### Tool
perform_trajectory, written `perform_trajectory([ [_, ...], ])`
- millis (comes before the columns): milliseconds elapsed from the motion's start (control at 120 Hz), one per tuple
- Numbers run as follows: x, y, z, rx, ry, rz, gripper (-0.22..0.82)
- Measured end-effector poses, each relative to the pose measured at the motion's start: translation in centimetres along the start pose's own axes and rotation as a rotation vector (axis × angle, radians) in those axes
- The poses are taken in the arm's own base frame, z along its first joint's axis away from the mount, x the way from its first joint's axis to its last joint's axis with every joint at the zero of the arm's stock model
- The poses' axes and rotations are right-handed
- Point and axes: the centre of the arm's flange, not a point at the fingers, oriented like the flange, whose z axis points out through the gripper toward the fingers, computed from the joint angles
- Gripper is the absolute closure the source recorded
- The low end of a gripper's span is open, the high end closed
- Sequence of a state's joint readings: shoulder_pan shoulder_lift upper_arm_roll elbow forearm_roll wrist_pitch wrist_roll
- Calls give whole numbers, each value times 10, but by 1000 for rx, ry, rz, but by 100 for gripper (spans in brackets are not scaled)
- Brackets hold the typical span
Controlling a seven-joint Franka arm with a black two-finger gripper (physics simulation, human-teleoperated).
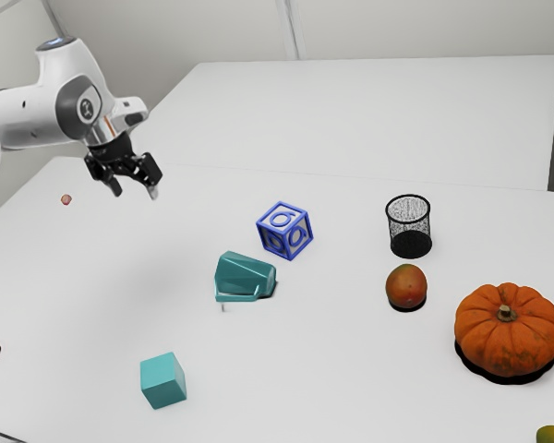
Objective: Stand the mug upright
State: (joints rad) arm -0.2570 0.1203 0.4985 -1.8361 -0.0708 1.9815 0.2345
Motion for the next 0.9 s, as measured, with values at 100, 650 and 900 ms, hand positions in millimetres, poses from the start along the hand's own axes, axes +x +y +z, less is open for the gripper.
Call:
perform_trajectory([
  [100,-3,6,5,-21,-4,7,0],
  [650,-20,72,127,-456,-172,-267,0],
  [900,-12,82,151,-578,-173,-389,0],
])
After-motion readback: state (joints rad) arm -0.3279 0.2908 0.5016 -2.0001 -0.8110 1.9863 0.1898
